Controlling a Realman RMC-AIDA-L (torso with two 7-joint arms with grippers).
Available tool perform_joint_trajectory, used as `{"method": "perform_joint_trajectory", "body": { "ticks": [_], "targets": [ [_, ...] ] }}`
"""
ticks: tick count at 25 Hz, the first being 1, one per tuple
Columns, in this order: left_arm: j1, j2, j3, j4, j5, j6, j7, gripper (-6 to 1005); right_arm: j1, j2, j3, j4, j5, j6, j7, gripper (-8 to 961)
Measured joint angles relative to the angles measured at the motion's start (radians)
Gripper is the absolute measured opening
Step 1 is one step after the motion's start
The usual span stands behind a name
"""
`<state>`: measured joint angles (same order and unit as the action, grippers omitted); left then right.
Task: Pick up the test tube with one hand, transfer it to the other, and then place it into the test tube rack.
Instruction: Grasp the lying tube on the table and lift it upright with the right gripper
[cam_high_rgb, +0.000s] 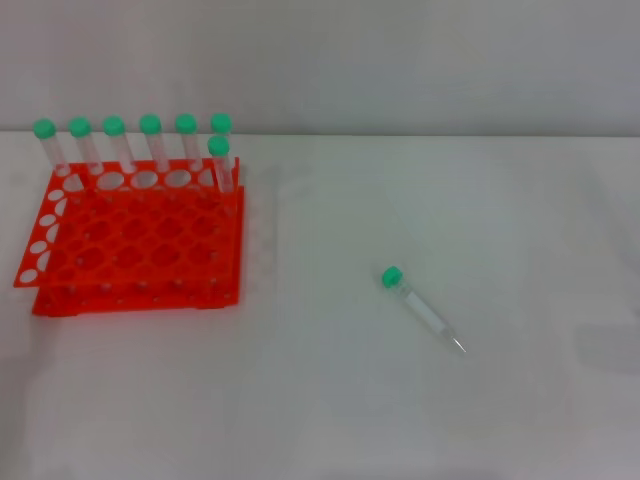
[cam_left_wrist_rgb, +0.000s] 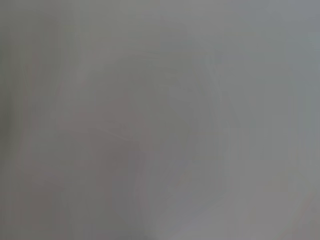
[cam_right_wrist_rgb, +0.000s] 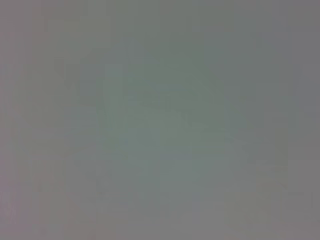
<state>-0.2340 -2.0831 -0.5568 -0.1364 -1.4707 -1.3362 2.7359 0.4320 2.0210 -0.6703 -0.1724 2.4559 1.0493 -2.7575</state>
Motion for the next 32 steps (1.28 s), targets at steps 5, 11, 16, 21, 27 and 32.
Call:
{"method": "perform_joint_trajectory", "body": {
  "ticks": [5,11,16,21,27,32],
  "targets": [
    [0.001,-0.001,0.007,0.000,0.008,0.000,0.006,859,0.002,-0.001,-0.005,0.004,-0.002,-0.001,0.000,869],
    [0.010,-0.003,0.009,-0.008,0.015,-0.001,0.005,857,-0.008,-0.004,-0.014,0.005,-0.010,0.005,0.000,867],
    [0.025,-0.007,0.010,-0.030,0.043,0.001,0.001,855,-0.034,-0.005,-0.016,-0.002,-0.011,0.011,0.002,864],
    [0.041,-0.006,0.010,-0.068,0.051,-0.003,0.000,853,-0.055,-0.009,-0.049,-0.015,-0.018,0.064,0.083,861],
    [0.053,-0.006,0.011,-0.077,0.098,-0.003,-0.011,851,-0.113,-0.018,-0.187,-0.186,-0.107,0.063,0.333,859],
    [0.057,-0.006,0.011,-0.092,0.164,-0.004,-0.022,849,-0.156,-0.019,-0.222,-0.450,-0.407,0.020,0.644,856]
  ]
}}
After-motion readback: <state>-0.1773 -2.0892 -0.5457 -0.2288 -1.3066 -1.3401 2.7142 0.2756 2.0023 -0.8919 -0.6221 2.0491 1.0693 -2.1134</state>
